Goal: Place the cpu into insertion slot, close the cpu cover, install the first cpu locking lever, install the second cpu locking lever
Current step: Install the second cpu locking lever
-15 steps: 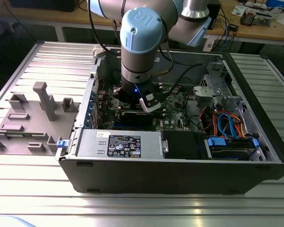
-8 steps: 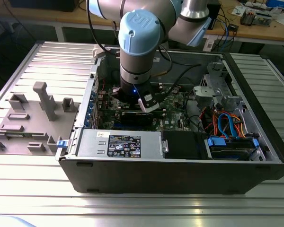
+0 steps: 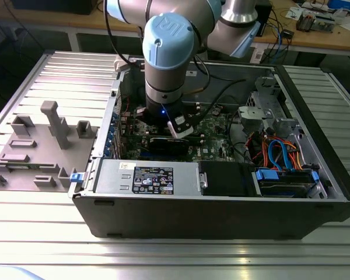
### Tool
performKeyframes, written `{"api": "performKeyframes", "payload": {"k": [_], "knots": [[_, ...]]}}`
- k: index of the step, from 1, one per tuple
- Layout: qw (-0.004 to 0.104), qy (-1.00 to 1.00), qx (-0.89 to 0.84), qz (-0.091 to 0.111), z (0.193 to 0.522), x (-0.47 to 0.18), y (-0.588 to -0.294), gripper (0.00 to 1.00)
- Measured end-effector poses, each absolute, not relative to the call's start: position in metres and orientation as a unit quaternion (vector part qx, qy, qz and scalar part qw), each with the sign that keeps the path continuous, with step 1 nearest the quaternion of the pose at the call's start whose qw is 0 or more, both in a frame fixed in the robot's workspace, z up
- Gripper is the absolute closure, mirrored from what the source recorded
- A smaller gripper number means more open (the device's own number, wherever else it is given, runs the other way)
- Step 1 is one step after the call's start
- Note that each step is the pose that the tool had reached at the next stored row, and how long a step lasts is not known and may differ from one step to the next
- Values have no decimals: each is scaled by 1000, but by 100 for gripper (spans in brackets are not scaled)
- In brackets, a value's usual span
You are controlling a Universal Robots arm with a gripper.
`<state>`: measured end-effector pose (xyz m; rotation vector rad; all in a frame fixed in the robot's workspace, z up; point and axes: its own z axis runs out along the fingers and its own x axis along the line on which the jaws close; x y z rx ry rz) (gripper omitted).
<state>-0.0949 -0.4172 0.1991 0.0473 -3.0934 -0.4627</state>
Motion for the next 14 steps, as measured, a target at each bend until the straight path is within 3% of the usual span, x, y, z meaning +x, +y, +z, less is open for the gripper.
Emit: {"api": "performKeyframes", "payload": {"k": [14], "knots": [[7,-989,15,-148,217,-95,-417,89]]}}
